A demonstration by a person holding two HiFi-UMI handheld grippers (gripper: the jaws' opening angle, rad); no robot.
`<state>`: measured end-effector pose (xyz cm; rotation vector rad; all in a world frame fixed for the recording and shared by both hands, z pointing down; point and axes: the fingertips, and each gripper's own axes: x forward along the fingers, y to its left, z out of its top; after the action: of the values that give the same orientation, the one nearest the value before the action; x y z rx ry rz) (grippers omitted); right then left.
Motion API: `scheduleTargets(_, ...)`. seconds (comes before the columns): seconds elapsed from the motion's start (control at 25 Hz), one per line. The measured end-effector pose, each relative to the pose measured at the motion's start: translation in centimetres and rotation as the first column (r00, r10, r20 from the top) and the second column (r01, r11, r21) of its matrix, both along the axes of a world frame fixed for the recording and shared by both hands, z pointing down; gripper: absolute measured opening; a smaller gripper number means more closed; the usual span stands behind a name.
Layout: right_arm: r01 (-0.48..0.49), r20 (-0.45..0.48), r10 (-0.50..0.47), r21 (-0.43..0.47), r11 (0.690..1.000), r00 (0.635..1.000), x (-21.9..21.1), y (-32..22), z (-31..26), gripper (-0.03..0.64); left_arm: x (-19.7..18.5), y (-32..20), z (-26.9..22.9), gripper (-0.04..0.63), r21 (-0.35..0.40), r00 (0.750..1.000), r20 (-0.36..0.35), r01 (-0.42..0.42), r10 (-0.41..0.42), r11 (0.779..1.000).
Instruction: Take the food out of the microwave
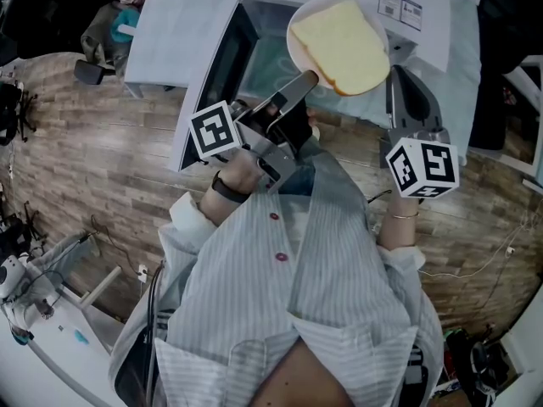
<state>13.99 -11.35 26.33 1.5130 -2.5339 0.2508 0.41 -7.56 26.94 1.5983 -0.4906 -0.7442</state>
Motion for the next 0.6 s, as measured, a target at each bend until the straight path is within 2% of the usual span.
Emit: scheduleTargets(0.6,0.008,-0.018,-0.008,-0.01,1.0,1.0,0.1,0.1,0.1,0.029,0.0,-1.3,-1.2,0.014,0.015,0.999,0.039,-0.012,0.011,1.0)
